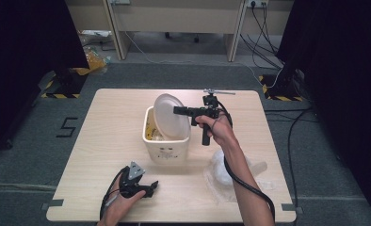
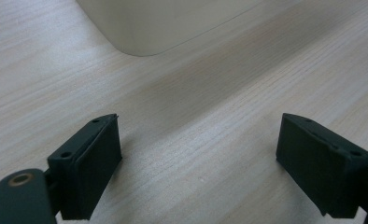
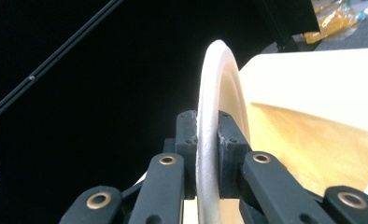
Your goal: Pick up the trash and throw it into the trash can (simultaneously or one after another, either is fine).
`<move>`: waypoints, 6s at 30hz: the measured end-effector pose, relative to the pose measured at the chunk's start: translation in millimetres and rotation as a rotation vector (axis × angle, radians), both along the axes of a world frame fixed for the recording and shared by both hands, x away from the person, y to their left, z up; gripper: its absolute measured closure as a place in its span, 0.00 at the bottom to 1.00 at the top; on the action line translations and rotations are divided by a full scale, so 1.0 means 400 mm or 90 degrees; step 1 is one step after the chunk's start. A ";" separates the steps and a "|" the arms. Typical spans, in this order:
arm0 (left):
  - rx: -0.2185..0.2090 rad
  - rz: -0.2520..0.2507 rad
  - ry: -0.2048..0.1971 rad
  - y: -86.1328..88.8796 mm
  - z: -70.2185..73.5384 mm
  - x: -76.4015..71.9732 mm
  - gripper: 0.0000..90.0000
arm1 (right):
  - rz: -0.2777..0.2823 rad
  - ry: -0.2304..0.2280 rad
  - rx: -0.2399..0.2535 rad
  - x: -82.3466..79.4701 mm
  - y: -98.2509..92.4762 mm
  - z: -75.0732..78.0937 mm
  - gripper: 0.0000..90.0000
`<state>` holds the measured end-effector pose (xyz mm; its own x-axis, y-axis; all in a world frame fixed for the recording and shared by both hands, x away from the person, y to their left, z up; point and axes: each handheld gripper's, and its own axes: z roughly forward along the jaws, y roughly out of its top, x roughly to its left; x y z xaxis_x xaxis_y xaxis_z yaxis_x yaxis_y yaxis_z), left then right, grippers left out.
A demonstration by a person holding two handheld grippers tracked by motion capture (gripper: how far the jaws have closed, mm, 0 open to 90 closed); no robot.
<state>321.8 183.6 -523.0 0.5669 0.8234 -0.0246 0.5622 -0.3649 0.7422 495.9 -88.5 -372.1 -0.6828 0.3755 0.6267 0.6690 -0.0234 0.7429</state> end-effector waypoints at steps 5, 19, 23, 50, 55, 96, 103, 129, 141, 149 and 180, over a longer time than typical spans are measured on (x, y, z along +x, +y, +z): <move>0.000 0.000 -0.001 0.000 0.000 0.000 0.14 | 0.001 0.018 -0.015 0.006 0.009 -0.034 0.90; -0.003 0.002 -0.001 -0.001 -0.001 0.000 0.14 | -0.050 -0.025 -0.088 -0.052 -0.099 -0.014 0.50; -0.003 0.002 -0.001 -0.001 -0.001 0.000 0.14 | -0.058 -0.053 -0.140 -0.110 -0.153 -0.013 0.44; -0.003 0.001 -0.001 -0.001 -0.001 0.000 0.14 | -0.212 -0.054 -0.325 -0.395 -0.432 -0.206 0.24; -0.002 0.002 -0.001 -0.001 -0.001 0.000 0.14 | -0.216 -0.032 -0.350 -0.391 -0.428 -0.248 0.23; -0.002 0.002 -0.001 -0.001 0.000 0.000 0.14 | -0.147 -0.186 -0.246 -0.346 -0.423 0.015 0.98; -0.002 0.002 -0.001 -0.001 -0.001 0.000 0.14 | -0.125 -0.209 -0.237 -0.293 -0.357 0.076 0.98; 0.001 0.000 0.000 0.000 0.000 0.000 0.14 | -0.035 -0.241 -0.317 -0.107 -0.017 0.191 0.98; 0.001 -0.001 0.000 0.000 0.000 0.000 0.14 | -0.003 -0.221 -0.385 -0.051 0.112 0.127 0.98; 0.000 -0.001 0.001 0.000 0.000 0.000 0.14 | 0.038 -0.177 -0.403 -0.033 0.160 0.047 0.97; 0.001 -0.001 0.001 0.000 0.000 0.000 0.14 | 0.078 -0.135 -0.386 -0.037 0.152 0.024 0.86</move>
